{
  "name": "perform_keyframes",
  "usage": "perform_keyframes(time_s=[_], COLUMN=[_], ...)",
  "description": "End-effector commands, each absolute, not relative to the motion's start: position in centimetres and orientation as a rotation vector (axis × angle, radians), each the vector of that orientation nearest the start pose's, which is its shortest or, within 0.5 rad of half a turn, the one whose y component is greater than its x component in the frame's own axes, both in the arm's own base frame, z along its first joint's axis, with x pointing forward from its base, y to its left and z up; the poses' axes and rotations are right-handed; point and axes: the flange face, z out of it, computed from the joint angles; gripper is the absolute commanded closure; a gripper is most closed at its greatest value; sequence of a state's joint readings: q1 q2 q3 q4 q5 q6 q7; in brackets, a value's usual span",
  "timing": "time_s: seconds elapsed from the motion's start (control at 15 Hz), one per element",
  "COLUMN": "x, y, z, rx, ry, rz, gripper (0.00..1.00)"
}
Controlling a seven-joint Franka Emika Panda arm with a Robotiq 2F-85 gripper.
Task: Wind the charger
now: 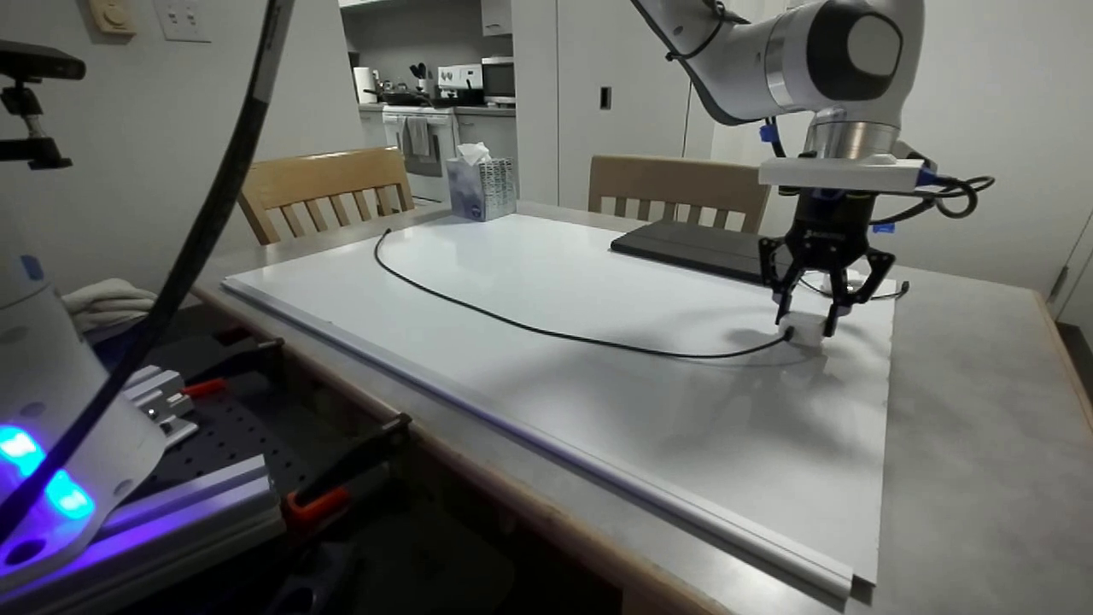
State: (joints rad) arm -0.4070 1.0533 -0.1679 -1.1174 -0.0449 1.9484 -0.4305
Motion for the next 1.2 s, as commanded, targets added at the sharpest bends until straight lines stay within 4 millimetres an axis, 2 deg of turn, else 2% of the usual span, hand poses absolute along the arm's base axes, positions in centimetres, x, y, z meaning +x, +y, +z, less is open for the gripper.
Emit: perform_keyframes(time_s=[0.0,0.07,0.13,0.33,0.67,0.93,1.0,1.07,1.13], x=[64.1,63.9,63.9,64.4,66.0,66.5,67.4,67.5,67.6], y=[-37.6,-37.8,-37.4,-34.4,-28.7,-25.1,-27.0,-26.5,-26.4], z=[15.2,15.2,15.1,14.3,13.4,13.6,13.6,13.6,13.6], rx=[-3.178,-3.178,-3.189,-3.226,-3.225,-3.171,-3.219,-3.218,-3.219], ry=[0.082,0.079,0.051,-0.193,-0.644,-1.019,-0.856,-0.876,-0.873], rz=[0.446,0.448,0.464,0.625,0.714,0.753,0.770,0.774,0.775], gripper=[0.50,0.75,0.75,0.75,0.75,0.75,0.75,0.50,0.50])
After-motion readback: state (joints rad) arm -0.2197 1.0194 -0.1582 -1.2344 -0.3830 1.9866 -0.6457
